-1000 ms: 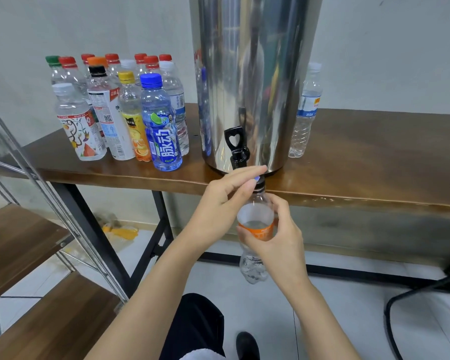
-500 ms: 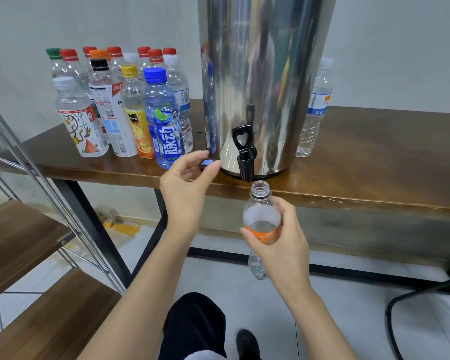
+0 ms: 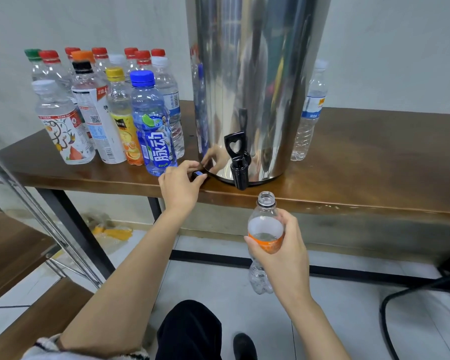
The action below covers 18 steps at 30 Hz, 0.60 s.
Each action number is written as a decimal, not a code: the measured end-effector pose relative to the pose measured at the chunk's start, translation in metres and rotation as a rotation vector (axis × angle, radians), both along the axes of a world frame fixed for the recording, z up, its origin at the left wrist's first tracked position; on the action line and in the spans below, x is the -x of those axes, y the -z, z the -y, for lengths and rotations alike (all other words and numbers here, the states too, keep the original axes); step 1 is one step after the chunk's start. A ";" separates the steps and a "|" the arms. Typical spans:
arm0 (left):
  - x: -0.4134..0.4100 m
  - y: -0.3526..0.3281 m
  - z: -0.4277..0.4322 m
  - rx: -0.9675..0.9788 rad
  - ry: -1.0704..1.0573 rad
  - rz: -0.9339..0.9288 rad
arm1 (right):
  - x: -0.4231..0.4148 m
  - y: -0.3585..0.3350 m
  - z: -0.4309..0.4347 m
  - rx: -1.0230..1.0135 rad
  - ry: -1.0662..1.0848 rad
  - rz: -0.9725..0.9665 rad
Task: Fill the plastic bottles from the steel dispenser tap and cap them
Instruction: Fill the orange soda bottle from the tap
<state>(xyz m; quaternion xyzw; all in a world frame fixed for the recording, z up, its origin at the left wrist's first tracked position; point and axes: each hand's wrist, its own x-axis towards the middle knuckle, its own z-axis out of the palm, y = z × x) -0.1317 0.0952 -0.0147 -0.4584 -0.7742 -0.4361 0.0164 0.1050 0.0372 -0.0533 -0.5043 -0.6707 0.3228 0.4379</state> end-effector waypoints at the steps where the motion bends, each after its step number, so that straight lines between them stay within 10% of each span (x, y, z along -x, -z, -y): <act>1: -0.001 -0.003 0.001 0.013 -0.007 -0.015 | 0.001 0.001 -0.001 0.002 0.000 0.005; 9: -0.026 -0.073 0.041 -0.475 0.259 0.009 | 0.009 0.004 -0.002 0.013 0.002 0.072; 18: -0.053 -0.101 0.043 -0.194 0.467 -0.298 | 0.027 0.002 -0.002 0.058 -0.006 0.179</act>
